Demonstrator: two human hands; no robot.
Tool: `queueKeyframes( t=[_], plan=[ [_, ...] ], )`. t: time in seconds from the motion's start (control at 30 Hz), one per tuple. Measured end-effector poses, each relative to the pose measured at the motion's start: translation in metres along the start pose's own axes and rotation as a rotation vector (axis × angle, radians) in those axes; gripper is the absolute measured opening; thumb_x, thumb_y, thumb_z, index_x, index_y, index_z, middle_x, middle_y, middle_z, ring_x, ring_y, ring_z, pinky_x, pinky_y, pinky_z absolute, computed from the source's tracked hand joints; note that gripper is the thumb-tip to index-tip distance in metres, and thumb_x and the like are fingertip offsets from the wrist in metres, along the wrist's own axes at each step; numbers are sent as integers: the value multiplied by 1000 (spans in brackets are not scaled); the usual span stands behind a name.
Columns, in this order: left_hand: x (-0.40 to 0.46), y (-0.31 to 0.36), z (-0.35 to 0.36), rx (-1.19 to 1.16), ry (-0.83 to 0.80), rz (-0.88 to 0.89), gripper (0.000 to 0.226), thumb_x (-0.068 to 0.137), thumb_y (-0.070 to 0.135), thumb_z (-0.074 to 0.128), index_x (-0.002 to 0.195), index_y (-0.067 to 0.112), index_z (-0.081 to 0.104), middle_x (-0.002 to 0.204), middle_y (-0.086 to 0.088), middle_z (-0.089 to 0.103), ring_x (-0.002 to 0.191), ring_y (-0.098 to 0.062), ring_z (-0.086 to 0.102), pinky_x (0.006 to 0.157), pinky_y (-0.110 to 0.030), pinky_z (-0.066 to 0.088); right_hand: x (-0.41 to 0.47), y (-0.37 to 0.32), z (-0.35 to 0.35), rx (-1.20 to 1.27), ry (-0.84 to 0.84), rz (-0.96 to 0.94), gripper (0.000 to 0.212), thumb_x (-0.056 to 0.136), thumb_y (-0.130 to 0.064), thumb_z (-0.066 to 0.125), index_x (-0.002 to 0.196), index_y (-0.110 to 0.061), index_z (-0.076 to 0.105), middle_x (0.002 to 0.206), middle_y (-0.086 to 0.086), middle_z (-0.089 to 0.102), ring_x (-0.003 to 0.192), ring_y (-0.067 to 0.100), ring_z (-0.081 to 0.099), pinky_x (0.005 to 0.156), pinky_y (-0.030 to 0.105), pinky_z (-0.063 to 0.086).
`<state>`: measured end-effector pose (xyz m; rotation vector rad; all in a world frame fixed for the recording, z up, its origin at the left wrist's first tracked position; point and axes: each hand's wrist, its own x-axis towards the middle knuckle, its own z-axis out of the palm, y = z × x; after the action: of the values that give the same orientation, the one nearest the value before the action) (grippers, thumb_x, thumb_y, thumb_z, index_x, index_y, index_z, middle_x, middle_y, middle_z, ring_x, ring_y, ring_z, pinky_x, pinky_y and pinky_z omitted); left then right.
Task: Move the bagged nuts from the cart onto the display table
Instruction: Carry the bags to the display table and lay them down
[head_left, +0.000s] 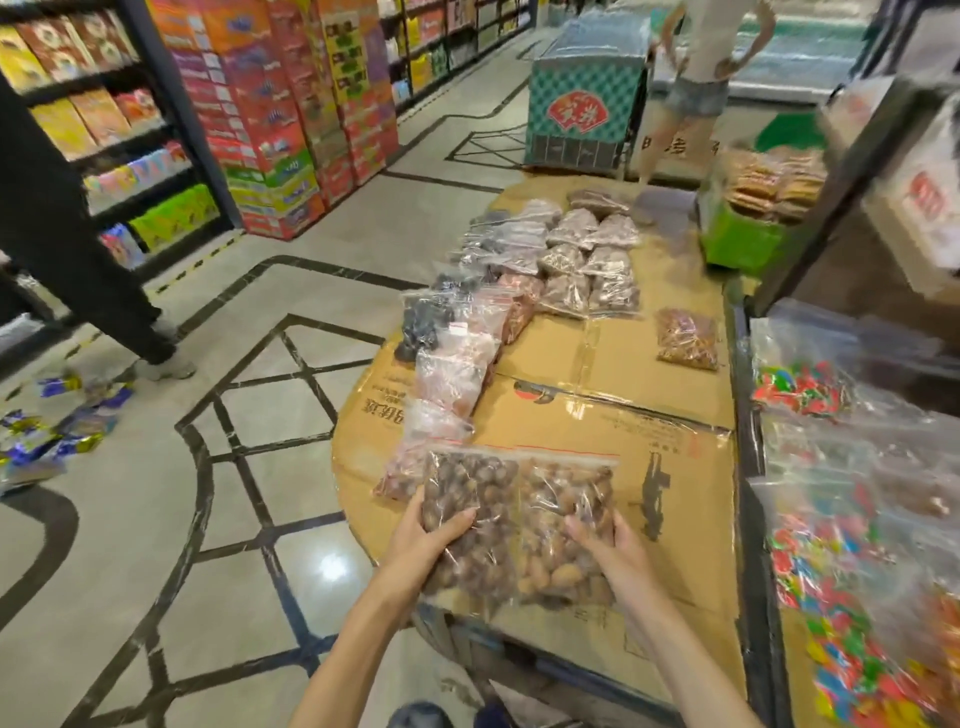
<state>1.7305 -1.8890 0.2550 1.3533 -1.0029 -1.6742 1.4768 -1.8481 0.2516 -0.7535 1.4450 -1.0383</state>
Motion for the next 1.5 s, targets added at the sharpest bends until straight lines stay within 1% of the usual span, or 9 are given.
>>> queueKeyframes(
  t=[0.17, 0.4, 0.47, 0.6, 0.7, 0.93, 1.1, 1.23, 1.5],
  plan=[
    [68, 23, -7, 64, -87, -5, 57, 88, 19, 83, 138, 25, 58, 119, -1, 78, 108, -23, 76, 97, -51, 59, 41, -10, 12, 21, 137, -3, 137, 53, -85, 86, 165, -29, 31, 162, 1, 49, 145, 25, 51, 121, 57, 40],
    [155, 54, -2, 152, -185, -22, 57, 87, 28, 85, 133, 38, 55, 124, 7, 76, 108, -13, 75, 92, -45, 62, 80, -35, 25, 77, 285, -13, 134, 51, -83, 88, 164, -33, 35, 157, -8, 54, 143, 20, 54, 123, 55, 38],
    [181, 61, 5, 198, -216, -6, 64, 84, 38, 86, 139, 36, 53, 131, 9, 72, 113, -6, 72, 101, -41, 57, 88, -45, 26, 75, 302, 3, 126, 54, -81, 87, 161, -36, 39, 153, -14, 57, 142, 16, 54, 125, 53, 36],
    [229, 73, 30, 218, -263, -15, 51, 95, 17, 76, 138, 27, 50, 120, 10, 71, 88, 10, 72, 68, -12, 56, 113, -59, 15, 89, 348, 39, 82, 69, -73, 86, 141, -44, 60, 133, -19, 72, 131, 12, 63, 121, 49, 40],
    [270, 79, 47, 245, -257, -26, 55, 93, 19, 78, 142, 22, 52, 117, 4, 76, 94, -2, 76, 74, -20, 61, 133, -72, 5, 116, 360, 90, 56, 79, -56, 83, 129, -52, 58, 130, -19, 70, 125, 9, 64, 112, 42, 43],
    [367, 89, 91, 336, -230, -29, 63, 93, 22, 79, 147, 17, 46, 127, -6, 70, 90, -3, 73, 65, -11, 54, 191, -68, -31, 213, 368, 99, 71, 90, -38, 80, 147, -43, 37, 122, -19, 64, 112, 4, 64, 103, 36, 48],
    [409, 96, 122, 450, -234, 23, 60, 95, 25, 77, 142, 29, 40, 127, 7, 62, 119, -13, 60, 83, -7, 47, 219, -74, -41, 174, 354, 168, 83, 72, -57, 92, 143, -41, 51, 121, -18, 74, 115, 6, 69, 111, 38, 48],
    [417, 79, 128, 739, -177, 175, 94, 92, 52, 73, 163, 21, 19, 165, -4, 36, 152, -24, 34, 125, -46, 30, 236, -73, -47, 147, 391, 186, 72, 88, -38, 82, 151, -39, 47, 117, -23, 67, 115, 11, 66, 113, 41, 47],
    [404, 41, 127, 1393, -102, 451, 73, 103, 66, 24, 167, 35, 7, 175, -7, -11, 159, -32, -20, 129, -59, 7, 266, -75, -58, 55, 377, 155, 102, 79, -66, 84, 162, -30, 38, 150, -12, 58, 138, 17, 58, 121, 48, 39]
  ],
)
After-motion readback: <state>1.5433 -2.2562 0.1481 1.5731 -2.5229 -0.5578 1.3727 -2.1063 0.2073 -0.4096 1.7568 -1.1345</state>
